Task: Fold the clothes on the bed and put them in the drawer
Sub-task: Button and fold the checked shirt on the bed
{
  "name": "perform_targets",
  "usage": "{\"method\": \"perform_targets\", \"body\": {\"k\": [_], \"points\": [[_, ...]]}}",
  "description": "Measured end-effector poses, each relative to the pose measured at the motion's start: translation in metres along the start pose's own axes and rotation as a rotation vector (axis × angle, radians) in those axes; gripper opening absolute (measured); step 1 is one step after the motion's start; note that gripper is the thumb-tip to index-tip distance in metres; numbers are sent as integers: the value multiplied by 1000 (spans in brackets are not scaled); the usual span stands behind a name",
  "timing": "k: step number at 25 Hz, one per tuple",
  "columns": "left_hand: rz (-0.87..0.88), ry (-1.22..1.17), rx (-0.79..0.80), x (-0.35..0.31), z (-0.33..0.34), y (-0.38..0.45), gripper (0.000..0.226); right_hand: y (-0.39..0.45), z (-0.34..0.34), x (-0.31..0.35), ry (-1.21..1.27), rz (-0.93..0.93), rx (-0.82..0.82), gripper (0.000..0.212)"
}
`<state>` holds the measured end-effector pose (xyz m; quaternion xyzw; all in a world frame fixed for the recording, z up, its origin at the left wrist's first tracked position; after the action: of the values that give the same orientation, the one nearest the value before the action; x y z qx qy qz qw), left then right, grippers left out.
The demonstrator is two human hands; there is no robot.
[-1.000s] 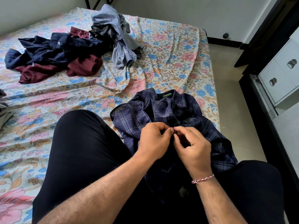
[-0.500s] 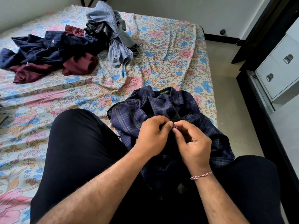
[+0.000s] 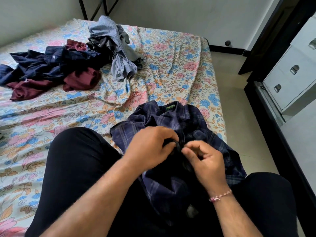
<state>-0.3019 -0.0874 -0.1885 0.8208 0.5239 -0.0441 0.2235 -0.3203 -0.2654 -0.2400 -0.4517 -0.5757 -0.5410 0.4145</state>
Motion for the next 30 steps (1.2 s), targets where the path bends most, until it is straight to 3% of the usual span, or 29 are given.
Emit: {"method": "perform_targets", "body": {"k": [3, 5, 8, 12, 14, 18, 21, 23, 26, 30], "points": [[211, 40, 52, 28, -49, 20, 19, 24, -16, 32, -86, 26, 248, 16], [265, 4, 71, 56, -72, 46, 17, 52, -27, 40, -131, 125, 356, 9], [253, 20, 19, 95, -85, 92, 18, 99, -36, 41, 59, 198, 219, 9], [27, 34, -561, 110, -99, 105, 17, 139, -26, 56, 215, 154, 18, 18], [9, 6, -715, 99, -96, 81, 15, 131, -18, 66, 253, 123, -30, 20], [113, -10, -827, 64, -105, 37, 15, 81, -9, 78, 491, 186, -62, 23], [188, -3, -938, 28, -118, 13, 10, 50, -7, 96, 517, 188, -1, 48], [272, -21, -936, 11, -121, 7, 12, 38, -8, 107, 459, 147, -22, 58], [339, -45, -894, 0, -118, 4, 11, 27, -2, 118, 545, 172, -2, 42], [397, -92, -865, -13, -112, -4, 10, 18, 11, 135, 643, 216, 48, 51]]}}
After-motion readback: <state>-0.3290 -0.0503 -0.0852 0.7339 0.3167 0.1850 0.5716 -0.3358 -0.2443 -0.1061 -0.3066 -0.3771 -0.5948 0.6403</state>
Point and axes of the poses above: each hand's wrist, its own y-axis towards the middle knuckle, its own z-axis out of the palm, x = y × z, the point moved 6 cm from there along y, towards the middle knuckle, and after that the axes turned 13 degrees about y, right-handed, at the moved point
